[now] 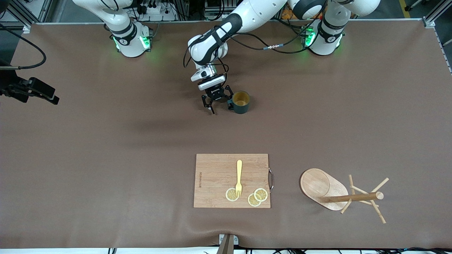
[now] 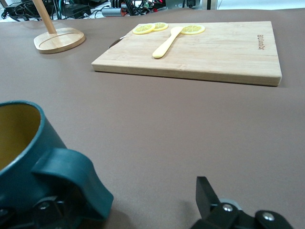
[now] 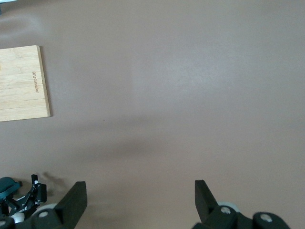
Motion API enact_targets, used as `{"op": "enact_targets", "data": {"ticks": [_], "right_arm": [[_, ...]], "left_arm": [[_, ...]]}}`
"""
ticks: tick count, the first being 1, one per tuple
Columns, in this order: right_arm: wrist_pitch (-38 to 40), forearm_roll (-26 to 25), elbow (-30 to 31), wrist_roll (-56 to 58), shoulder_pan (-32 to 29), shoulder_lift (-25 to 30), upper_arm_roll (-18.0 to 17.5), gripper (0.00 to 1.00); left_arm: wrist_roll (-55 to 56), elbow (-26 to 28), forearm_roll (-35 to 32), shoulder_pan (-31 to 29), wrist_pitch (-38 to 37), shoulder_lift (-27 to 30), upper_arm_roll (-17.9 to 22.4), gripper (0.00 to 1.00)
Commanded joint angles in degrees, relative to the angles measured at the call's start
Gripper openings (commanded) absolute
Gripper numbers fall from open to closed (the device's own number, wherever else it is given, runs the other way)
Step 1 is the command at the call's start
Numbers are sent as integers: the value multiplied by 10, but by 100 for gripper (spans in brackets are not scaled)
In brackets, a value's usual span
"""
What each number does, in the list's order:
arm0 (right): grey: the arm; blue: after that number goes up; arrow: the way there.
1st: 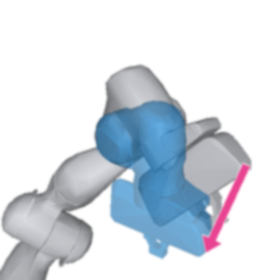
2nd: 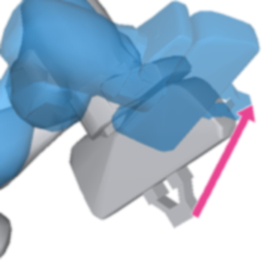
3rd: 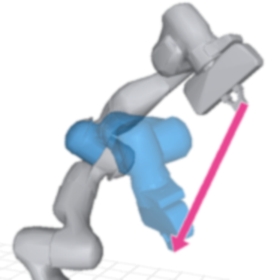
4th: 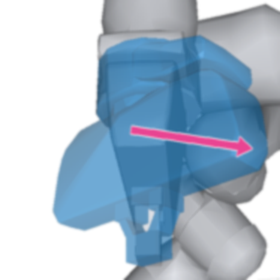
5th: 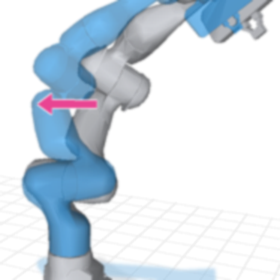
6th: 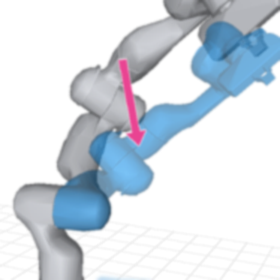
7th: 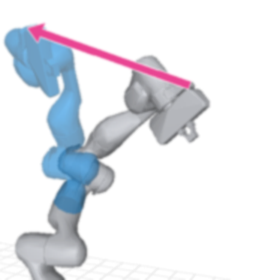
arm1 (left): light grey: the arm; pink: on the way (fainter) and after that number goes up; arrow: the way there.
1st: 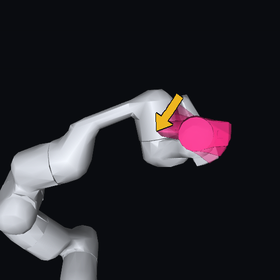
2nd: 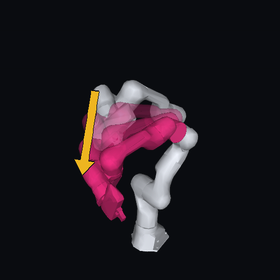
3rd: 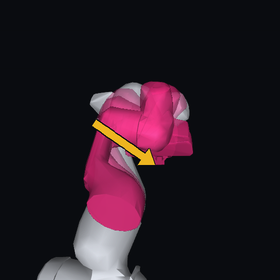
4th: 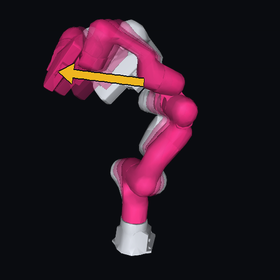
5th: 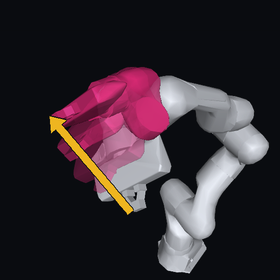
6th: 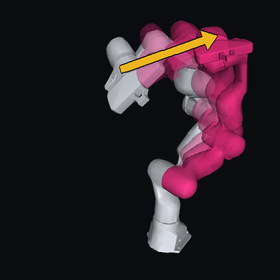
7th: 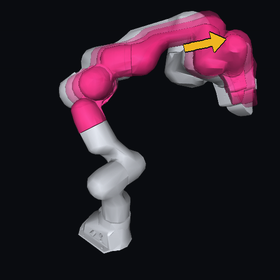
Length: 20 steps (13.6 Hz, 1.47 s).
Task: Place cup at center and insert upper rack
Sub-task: 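Grasp the teal mug's rim with the left gripper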
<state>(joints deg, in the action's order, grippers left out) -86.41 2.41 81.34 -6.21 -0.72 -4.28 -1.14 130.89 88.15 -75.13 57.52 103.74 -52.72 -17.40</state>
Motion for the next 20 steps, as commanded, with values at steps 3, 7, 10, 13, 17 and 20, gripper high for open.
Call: {"op": "enact_targets", "data": {"ticks": [3, 7, 10, 13, 17, 20], "right_arm": [[6, 2, -2, -3, 4, 3, 0, 100], [6, 2, -1, -3, 2, 3, 1, 100], [6, 2, -1, -3, 4, 3, 1, 100], [6, 2, -1, -3, 5, 3, 0, 100], [6, 2, -3, -3, 10, 3, -1, 100], [6, 2, -3, -3, 8, 3, 1, 100]], "left_arm": [[12, -15, -19, 9, -9, -12, 8, 0], [13, -15, -19, 9, -9, -11, 8, 0], [10, -15, -19, 8, -9, -5, 8, 0], [7, -17, -15, 7, -9, 12, 7, 0], [3, -45, 1, -4, -9, 25, 7, 0], [-42, -66, 35, -21, -9, 43, 6, 0]]}}
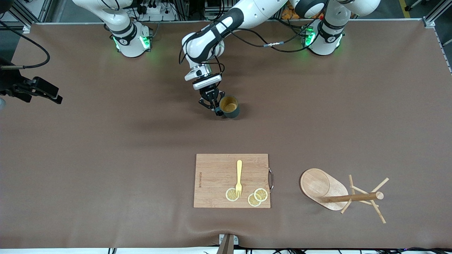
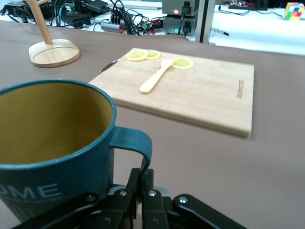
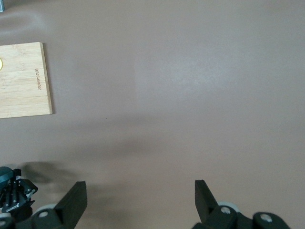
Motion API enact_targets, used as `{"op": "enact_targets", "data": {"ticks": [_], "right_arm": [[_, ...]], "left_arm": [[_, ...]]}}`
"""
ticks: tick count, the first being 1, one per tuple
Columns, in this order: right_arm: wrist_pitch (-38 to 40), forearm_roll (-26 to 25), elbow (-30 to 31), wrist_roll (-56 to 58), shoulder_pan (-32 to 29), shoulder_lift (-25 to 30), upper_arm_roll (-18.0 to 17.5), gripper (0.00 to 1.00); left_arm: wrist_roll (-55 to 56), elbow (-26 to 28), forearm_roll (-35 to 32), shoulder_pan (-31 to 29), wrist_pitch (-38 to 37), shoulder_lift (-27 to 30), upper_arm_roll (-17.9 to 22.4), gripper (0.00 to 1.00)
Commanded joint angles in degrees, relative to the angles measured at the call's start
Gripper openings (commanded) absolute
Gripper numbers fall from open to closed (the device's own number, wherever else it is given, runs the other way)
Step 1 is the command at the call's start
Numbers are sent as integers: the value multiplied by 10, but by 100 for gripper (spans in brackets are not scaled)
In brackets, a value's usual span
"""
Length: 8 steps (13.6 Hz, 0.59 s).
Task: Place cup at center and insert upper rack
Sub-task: 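Grasp the teal mug's rim with the left gripper, then lift the mug with the left gripper toward the wooden mug stand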
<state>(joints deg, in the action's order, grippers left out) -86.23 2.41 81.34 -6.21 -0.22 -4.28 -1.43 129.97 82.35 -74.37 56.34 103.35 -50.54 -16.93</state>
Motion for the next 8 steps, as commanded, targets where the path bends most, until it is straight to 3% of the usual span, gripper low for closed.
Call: {"op": "enact_targets", "data": {"ticks": [1, 8], "right_arm": [[4, 2, -3, -3, 3, 3, 3, 100], [3, 4, -3, -3, 3, 2, 3, 100]], "left_arm": [[-57, -19, 40, -18, -5, 25, 1, 0], [-123, -64, 81, -95, 1, 50, -6, 0]]}}
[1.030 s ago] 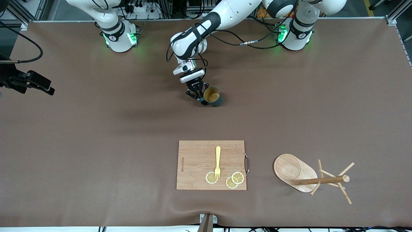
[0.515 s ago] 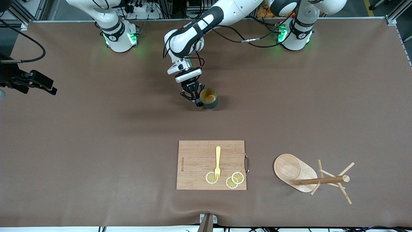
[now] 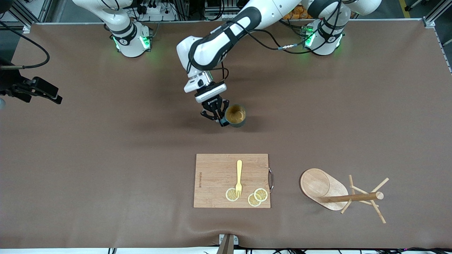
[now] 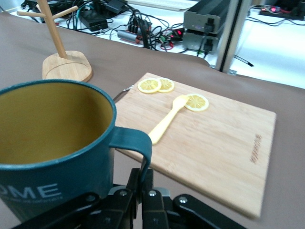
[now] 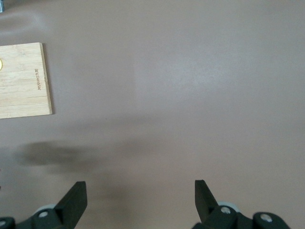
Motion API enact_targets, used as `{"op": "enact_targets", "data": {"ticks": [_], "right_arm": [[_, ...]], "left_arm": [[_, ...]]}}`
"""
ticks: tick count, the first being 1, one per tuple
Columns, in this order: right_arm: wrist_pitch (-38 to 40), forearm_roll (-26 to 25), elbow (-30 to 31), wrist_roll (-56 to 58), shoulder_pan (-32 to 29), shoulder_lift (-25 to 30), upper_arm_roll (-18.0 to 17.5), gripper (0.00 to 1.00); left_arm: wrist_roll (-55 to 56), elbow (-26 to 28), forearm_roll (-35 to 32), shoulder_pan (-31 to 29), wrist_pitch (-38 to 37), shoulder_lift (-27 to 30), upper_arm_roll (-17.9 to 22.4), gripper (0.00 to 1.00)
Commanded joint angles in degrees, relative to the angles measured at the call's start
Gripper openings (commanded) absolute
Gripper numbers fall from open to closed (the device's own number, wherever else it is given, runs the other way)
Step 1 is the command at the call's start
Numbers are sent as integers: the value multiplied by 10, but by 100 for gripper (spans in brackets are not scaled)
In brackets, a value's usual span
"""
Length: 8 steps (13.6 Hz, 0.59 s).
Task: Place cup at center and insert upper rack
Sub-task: 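Lift the mug with the left gripper toward the wooden mug stand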
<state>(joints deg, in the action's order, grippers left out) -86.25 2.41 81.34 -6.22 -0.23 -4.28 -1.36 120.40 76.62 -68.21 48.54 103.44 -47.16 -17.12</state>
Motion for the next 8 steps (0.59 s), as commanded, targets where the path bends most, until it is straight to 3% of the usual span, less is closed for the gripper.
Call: {"op": "enact_targets", "data": {"ticks": [1, 8], "right_arm": [[2, 4, -3, -3, 4, 2, 3, 100], [6, 4, -2, -3, 3, 4, 2, 100]], "left_arm": [[-43, -15, 36, -29, 3, 22, -5, 0], [-134, -27, 159, -122, 68, 92, -9, 0]]}}
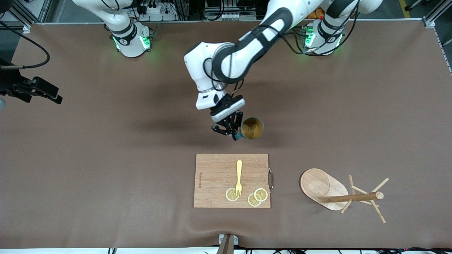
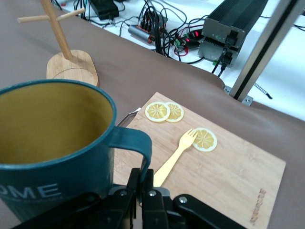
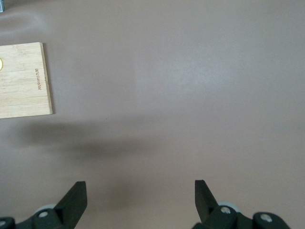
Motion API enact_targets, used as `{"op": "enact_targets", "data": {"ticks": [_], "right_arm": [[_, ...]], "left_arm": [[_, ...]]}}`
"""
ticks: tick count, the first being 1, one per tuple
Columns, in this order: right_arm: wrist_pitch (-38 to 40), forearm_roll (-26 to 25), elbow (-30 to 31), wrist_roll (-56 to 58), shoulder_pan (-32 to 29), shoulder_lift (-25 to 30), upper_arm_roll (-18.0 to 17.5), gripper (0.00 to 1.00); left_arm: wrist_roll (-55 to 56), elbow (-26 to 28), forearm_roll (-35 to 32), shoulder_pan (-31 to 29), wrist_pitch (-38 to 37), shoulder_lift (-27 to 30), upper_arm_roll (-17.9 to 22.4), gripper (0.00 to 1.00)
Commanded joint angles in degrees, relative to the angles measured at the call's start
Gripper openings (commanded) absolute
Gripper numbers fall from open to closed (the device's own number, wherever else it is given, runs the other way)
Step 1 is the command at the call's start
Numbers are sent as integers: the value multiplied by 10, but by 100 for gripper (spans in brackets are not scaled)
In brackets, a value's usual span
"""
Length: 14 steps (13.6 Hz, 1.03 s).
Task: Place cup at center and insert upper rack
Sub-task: 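Lift the mug with the left gripper toward the wooden mug stand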
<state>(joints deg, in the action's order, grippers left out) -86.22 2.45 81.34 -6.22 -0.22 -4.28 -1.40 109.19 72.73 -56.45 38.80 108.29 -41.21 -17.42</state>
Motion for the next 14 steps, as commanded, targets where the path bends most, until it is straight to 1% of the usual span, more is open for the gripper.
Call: {"op": "enact_targets", "data": {"ticks": [1, 2, 3, 9, 14], "right_arm": [[5, 4, -2, -3, 4, 3, 3, 100], [4, 4, -2, -3, 4, 3, 3, 100], [5, 4, -2, -3, 4, 3, 3, 100], [5, 4, -3, -3, 4, 3, 3, 100], [6, 4, -2, -3, 3, 3, 3, 100]], "left_arm": [[-27, 12, 86, -36, 28, 50, -5, 0], [-43, 13, 133, -45, 32, 67, -3, 0], [-59, 12, 162, -57, 32, 71, -4, 0], [-93, 12, 314, -131, 97, 108, -5, 0], [-158, 12, 404, -189, 114, 126, -5, 0]]}}
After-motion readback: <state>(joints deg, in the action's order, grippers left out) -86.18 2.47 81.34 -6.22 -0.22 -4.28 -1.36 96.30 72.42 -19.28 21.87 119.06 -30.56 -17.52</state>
